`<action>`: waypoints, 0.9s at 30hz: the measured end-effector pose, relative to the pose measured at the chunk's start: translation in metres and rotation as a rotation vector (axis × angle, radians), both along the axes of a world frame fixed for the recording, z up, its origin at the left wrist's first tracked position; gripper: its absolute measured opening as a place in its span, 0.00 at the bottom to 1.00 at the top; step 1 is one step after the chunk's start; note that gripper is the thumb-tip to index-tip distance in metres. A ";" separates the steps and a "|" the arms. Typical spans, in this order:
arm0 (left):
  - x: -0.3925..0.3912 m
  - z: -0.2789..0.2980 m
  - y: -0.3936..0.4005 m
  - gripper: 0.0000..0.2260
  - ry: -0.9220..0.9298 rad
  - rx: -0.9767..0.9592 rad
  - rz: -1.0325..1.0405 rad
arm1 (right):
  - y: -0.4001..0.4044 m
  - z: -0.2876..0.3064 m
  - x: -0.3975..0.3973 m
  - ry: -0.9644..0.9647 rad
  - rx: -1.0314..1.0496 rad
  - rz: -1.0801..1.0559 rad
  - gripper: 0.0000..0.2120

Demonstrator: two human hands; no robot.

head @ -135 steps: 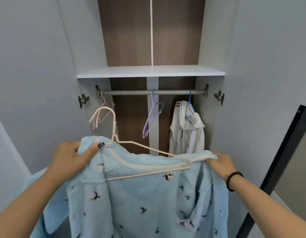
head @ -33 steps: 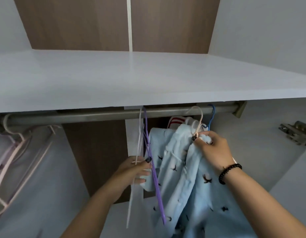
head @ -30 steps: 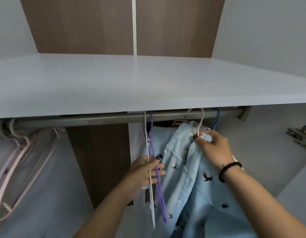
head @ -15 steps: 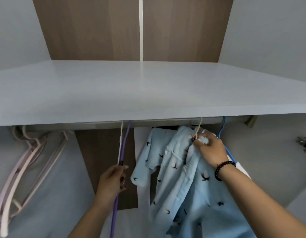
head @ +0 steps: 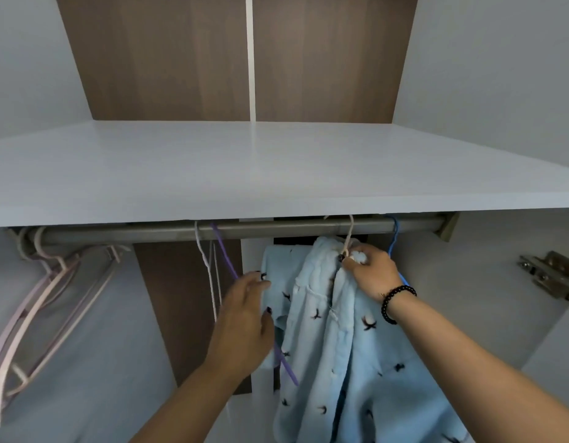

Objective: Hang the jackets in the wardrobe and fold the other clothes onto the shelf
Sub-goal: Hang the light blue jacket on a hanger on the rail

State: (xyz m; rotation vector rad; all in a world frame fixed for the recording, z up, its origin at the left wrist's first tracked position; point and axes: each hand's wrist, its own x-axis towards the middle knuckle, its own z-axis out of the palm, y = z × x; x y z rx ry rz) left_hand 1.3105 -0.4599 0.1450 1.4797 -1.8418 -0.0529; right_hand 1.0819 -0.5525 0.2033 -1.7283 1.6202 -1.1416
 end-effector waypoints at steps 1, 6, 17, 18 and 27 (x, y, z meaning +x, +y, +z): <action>-0.009 0.003 -0.005 0.20 0.040 0.040 -0.099 | -0.001 0.000 0.001 0.012 0.008 -0.006 0.03; -0.053 0.008 -0.056 0.24 0.337 0.264 -0.213 | -0.003 -0.015 0.005 0.079 0.091 -0.038 0.08; -0.051 -0.066 -0.120 0.06 0.265 0.616 -0.073 | 0.005 -0.021 -0.014 0.168 0.239 0.261 0.23; -0.049 -0.071 -0.120 0.06 0.311 0.619 -0.069 | 0.006 -0.020 -0.017 0.176 0.272 0.322 0.27; -0.044 -0.065 -0.137 0.42 0.447 0.622 -0.169 | 0.005 -0.029 -0.017 0.258 0.121 0.338 0.26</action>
